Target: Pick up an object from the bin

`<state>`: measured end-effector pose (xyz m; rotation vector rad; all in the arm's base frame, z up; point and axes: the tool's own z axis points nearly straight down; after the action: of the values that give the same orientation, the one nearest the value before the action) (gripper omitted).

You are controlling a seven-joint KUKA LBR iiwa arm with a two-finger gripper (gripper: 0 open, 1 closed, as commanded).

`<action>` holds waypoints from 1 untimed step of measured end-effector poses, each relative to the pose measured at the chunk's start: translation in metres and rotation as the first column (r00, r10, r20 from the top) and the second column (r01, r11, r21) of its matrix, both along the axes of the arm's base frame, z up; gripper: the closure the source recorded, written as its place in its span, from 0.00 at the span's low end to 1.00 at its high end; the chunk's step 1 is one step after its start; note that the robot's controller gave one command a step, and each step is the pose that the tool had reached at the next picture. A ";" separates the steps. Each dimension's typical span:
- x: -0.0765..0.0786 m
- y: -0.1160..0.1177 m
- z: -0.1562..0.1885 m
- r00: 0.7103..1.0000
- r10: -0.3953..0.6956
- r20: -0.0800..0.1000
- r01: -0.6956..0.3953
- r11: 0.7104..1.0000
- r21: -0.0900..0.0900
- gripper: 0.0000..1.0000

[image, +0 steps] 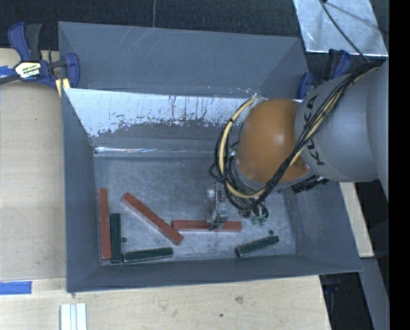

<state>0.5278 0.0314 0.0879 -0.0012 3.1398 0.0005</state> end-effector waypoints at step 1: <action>0.000 0.000 0.000 1.000 0.000 0.000 0.000 1.000 0.000 0.00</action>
Offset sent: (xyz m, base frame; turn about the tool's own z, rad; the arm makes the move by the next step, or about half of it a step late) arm 0.0000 0.0000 0.0000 0.0000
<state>0.5278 0.0314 0.0879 -0.0010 3.1397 0.0005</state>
